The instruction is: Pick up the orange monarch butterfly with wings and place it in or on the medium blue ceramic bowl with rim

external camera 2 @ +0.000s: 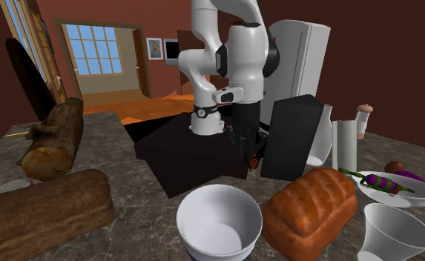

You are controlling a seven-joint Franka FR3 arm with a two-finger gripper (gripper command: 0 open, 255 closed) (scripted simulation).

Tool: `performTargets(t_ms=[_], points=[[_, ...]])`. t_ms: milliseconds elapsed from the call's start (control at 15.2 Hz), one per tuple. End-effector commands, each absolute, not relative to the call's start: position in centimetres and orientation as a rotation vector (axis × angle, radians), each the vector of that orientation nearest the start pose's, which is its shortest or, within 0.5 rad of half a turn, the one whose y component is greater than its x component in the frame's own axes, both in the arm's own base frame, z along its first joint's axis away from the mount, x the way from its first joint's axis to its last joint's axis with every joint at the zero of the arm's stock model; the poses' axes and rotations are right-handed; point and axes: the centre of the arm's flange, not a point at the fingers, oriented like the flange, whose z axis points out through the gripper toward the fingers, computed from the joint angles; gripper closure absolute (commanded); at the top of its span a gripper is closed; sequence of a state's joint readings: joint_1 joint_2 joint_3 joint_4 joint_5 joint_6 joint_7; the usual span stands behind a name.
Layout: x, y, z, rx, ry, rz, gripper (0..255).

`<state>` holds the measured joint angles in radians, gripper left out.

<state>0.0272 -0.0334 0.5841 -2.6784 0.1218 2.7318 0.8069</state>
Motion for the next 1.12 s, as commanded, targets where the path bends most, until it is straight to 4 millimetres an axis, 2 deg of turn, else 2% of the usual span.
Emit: performTargets(t_ms=[0, 462, 1056], points=[[35.2, 23.9, 26.3, -3.025, 0.465, -0.059, 255], [35.2, 23.9, 29.6, -3.025, 0.465, -0.059, 255], [46.8, 21.8, 29.7, -3.025, 0.465, -0.059, 255]])
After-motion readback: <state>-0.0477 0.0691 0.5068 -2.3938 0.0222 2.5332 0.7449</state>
